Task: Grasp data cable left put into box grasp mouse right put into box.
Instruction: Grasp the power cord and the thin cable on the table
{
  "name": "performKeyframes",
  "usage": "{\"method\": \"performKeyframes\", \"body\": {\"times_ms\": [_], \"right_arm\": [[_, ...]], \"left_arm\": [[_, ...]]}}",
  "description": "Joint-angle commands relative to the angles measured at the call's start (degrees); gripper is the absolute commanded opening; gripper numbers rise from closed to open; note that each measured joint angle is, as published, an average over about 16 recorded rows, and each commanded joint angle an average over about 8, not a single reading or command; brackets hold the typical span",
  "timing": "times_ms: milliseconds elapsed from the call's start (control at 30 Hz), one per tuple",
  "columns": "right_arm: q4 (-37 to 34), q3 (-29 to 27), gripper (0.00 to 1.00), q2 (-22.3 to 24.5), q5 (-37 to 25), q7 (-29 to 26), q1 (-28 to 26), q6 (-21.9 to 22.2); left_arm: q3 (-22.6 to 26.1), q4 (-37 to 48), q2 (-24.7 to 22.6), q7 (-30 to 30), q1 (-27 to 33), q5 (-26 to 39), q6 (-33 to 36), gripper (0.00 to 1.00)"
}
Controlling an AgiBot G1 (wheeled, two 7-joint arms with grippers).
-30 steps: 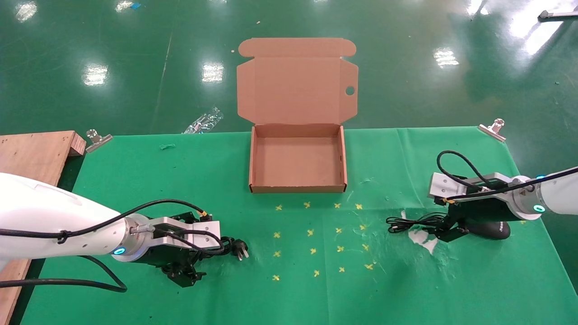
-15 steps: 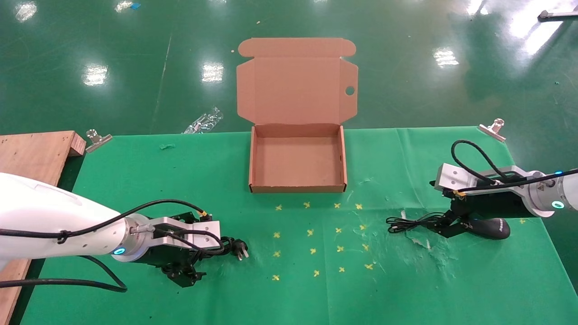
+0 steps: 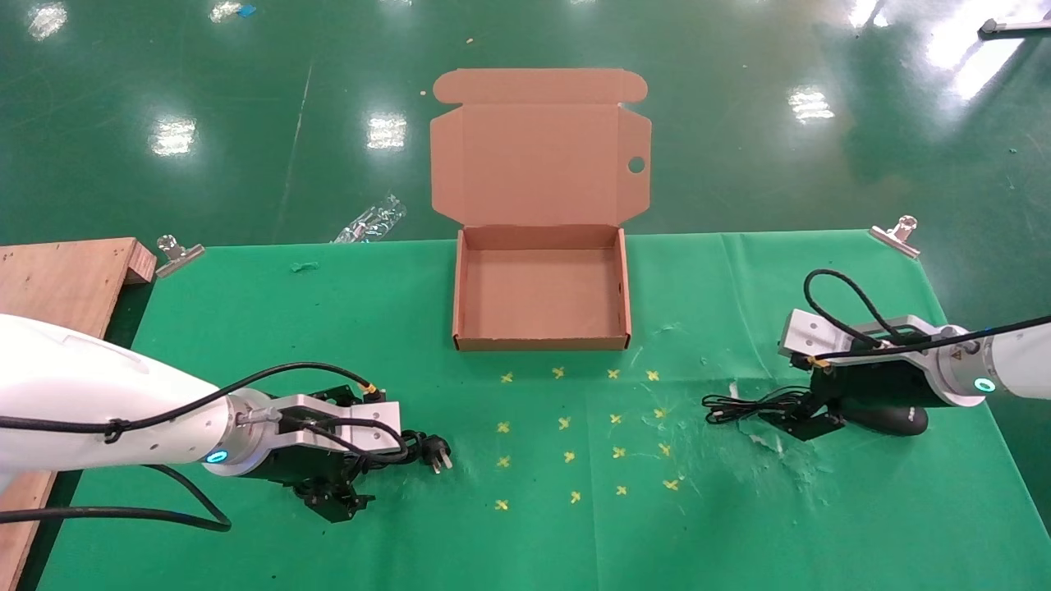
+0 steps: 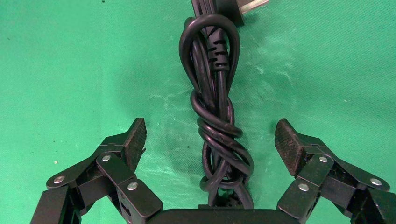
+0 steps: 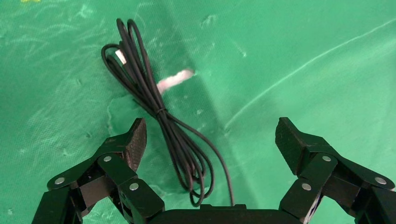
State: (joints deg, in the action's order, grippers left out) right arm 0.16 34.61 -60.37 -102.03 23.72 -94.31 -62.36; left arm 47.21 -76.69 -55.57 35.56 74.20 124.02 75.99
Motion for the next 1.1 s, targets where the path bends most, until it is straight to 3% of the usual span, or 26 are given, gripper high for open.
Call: {"method": "performKeyframes", "body": {"times_ms": [33,200,267,1100], "right_arm": [[-0.22,0.09,0.84,-0.14,-0.13,-0.23,0.09,0.18],[-0.64,0.08,0.21,-0.18,-0.11,-0.71,0.15,0.54],[-0.75,0.06,0.01,-0.2,-0.09,-0.79,0.17,0.63],[-0.51,0.11,0.0,-0.12,-0.12,-0.61,0.18,0.46]], "left_arm": [[0.0,0.0,0.0,0.0,0.0,0.0,0.0,0.68],[-0.01,0.01,0.01,0.0,-0.01,-0.01,-0.01,0.05],[-0.01,0.01,0.01,-0.01,-0.01,-0.02,-0.01,0.0],[-0.01,0.01,0.01,-0.01,-0.01,-0.11,-0.01,0.0]]}}
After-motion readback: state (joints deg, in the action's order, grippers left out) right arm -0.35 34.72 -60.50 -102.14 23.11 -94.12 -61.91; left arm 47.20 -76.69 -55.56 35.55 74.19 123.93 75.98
